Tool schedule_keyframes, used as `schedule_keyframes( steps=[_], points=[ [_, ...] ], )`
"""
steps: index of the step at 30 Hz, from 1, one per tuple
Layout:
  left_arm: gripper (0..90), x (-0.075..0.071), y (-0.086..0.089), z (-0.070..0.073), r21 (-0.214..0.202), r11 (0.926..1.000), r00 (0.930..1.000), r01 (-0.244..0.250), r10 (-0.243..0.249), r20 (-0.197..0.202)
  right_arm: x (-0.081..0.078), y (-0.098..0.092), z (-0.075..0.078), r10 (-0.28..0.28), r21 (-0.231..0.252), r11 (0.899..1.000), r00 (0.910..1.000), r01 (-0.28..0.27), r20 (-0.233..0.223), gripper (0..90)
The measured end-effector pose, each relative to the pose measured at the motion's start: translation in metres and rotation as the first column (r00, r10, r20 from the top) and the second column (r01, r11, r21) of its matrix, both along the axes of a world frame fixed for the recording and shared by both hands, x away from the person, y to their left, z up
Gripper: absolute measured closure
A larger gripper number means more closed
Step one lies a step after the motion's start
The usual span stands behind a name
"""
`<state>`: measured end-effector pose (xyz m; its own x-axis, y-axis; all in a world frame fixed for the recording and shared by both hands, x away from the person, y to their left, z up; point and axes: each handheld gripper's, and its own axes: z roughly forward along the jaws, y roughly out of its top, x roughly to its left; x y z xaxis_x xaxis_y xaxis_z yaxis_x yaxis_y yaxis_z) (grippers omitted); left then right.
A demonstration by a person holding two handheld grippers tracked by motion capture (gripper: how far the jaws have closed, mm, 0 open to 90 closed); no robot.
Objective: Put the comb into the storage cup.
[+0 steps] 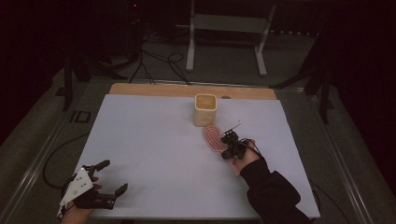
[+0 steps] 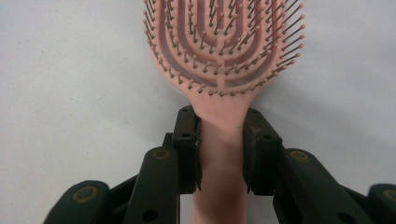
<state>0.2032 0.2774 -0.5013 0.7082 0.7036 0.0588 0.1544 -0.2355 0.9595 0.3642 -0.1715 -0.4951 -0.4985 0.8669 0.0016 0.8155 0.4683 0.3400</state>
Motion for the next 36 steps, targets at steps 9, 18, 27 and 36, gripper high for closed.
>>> schedule_keyframes(
  steps=[9, 18, 27, 36],
  points=[
    [0.0, 0.001, 0.000, -0.001, 0.003, 1.0000, 1.0000, 0.000, 0.000, -0.002, -0.007, -0.010, 0.008, -0.007, 0.067, 0.998, 0.9989, 0.004, 0.046, 70.1],
    [0.0, 0.001, -0.001, -0.001, 0.004, 1.0000, 1.0000, 0.000, 0.000, -0.002, -0.018, -0.013, 0.023, -0.015, 0.124, 0.992, 0.9926, 0.000, 0.120, 70.0],
    [0.0, 0.001, -0.001, -0.001, 0.003, 1.0000, 1.0000, -0.001, 0.001, -0.003, -0.025, -0.014, 0.049, -0.023, 0.170, 0.985, 0.9718, -0.018, 0.235, 70.0],
    [0.0, 0.000, -0.001, -0.001, 0.004, 1.0000, 1.0000, -0.002, 0.002, -0.006, -0.021, -0.009, 0.071, -0.034, 0.221, 0.975, 0.9457, -0.040, 0.323, 70.0]
  ],
)
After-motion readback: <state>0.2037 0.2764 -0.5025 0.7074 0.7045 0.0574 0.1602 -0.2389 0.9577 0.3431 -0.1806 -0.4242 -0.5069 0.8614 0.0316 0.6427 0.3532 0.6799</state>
